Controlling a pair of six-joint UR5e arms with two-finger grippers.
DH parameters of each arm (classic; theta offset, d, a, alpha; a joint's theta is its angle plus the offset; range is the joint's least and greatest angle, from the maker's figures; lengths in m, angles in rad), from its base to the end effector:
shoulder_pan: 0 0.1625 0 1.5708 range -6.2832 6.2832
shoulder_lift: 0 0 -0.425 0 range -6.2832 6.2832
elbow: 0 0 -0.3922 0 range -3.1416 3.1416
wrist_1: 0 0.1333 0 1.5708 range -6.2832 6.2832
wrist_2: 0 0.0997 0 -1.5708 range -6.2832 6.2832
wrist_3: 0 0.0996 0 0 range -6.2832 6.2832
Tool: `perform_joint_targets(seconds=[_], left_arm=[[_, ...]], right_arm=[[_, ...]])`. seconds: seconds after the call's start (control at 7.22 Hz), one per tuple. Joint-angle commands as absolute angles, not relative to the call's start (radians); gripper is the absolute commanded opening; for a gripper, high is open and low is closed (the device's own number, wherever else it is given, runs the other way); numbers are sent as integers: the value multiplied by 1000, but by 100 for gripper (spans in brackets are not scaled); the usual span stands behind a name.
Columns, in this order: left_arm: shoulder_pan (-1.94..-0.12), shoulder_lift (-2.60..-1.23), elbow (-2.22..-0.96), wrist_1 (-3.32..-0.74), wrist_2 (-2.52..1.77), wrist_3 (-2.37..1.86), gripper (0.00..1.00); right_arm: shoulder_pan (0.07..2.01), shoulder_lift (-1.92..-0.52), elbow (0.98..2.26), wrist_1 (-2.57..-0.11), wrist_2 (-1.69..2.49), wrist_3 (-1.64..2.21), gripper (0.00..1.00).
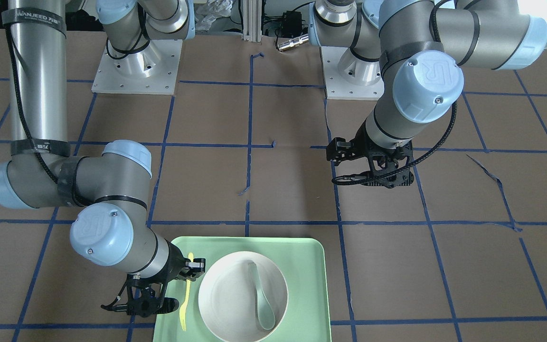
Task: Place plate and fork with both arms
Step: 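Lift the fork with the right gripper and set it beside the plate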
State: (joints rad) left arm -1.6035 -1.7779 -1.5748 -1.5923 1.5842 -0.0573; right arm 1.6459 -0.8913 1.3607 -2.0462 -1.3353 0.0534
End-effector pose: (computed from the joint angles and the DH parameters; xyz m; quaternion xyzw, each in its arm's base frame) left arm -0.1497 -0.5403 0.3763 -0.0114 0.9932 0.1156 0.0119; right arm 0.2099 -0.7034 0.2194 -0.0111 0.9930 0.0046 0.1174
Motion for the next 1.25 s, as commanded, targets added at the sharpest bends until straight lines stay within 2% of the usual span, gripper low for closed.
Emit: perform_joint_targets(seconds=[0.0,0.14,0.28,0.42,0.69,0.97,1.11], left_arm=[[-1605,-1778,-1575,-1592,1582,-60,100],[-1605,-1778,-1575,-1592,1582,-61,100],[-1605,-1779,-1575,-1592,1582,-63,100],[-1605,-1778,-1575,-1592,1582,-61,100],[-1605,-1779,-1574,-1592,1580,-63,100],[-1611,-1776,-1572,-1592,1578,-69,100],[-1615,-1769,-1569,-1591,1578,-102,100]], right_arm=[[1644,-870,1368,-2069,-1339,14,24],[1644,-867,1368,-2069,-1342,-6,27],[1644,-865,1370,-2069,-1345,-11,70],[1644,-871,1384,-2069,-1397,-79,98],[1644,-958,1402,-2050,-1506,-91,100],[1644,-1142,1410,-1819,-1577,-91,100],[1646,-1211,1413,-1784,-1575,-89,100]])
